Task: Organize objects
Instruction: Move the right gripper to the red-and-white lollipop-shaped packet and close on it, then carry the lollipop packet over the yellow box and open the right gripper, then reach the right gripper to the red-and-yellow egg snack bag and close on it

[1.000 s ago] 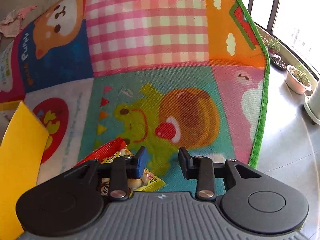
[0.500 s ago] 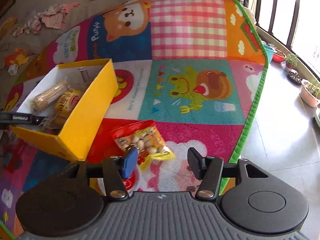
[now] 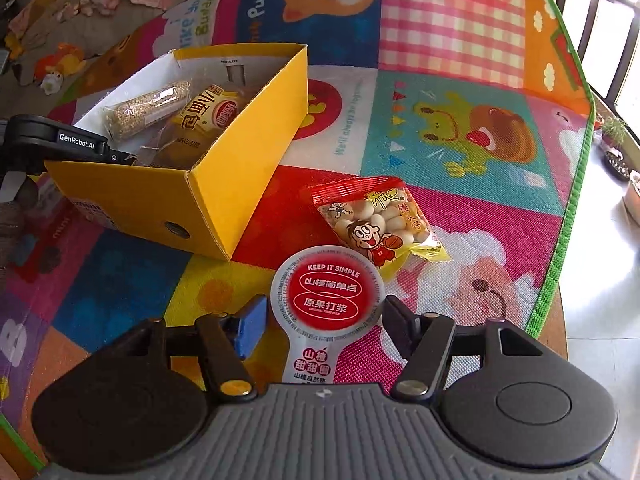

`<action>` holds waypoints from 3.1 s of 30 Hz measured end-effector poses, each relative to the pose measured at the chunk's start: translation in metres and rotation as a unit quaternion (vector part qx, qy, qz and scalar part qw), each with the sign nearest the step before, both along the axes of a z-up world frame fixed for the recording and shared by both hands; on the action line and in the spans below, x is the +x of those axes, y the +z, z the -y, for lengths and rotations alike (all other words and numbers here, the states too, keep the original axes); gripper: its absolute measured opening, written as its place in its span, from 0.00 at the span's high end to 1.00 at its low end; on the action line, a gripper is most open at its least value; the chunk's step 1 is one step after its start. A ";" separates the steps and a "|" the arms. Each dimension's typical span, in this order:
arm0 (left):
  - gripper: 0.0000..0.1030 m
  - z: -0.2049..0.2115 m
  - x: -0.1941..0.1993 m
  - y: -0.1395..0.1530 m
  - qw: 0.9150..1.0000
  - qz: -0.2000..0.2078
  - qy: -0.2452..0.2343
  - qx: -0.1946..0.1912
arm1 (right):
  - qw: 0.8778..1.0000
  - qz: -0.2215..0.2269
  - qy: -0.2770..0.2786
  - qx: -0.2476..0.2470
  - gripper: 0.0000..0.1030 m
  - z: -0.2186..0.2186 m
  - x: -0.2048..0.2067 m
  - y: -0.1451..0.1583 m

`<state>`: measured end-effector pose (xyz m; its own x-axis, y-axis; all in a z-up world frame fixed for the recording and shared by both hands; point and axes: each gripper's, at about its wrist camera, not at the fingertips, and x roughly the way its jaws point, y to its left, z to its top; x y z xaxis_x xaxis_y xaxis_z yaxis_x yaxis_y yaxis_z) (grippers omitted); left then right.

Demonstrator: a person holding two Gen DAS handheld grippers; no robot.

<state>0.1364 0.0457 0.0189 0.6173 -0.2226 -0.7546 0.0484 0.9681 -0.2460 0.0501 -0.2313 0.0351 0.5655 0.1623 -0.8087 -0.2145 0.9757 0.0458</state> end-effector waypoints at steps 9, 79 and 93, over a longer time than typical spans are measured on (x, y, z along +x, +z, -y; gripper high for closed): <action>0.84 0.000 0.000 0.000 1.000 0.001 0.002 -0.003 | 1.000 -0.005 0.013 0.023 0.42 -0.003 -0.026 0.024; 0.84 -0.002 0.000 -0.001 1.000 0.003 -0.001 -0.009 | 0.991 0.011 -0.120 0.049 0.20 0.061 0.049 0.005; 0.84 0.000 -0.001 -0.001 1.000 0.003 0.003 -0.008 | 0.996 0.059 -0.068 0.011 0.12 0.034 0.038 -0.024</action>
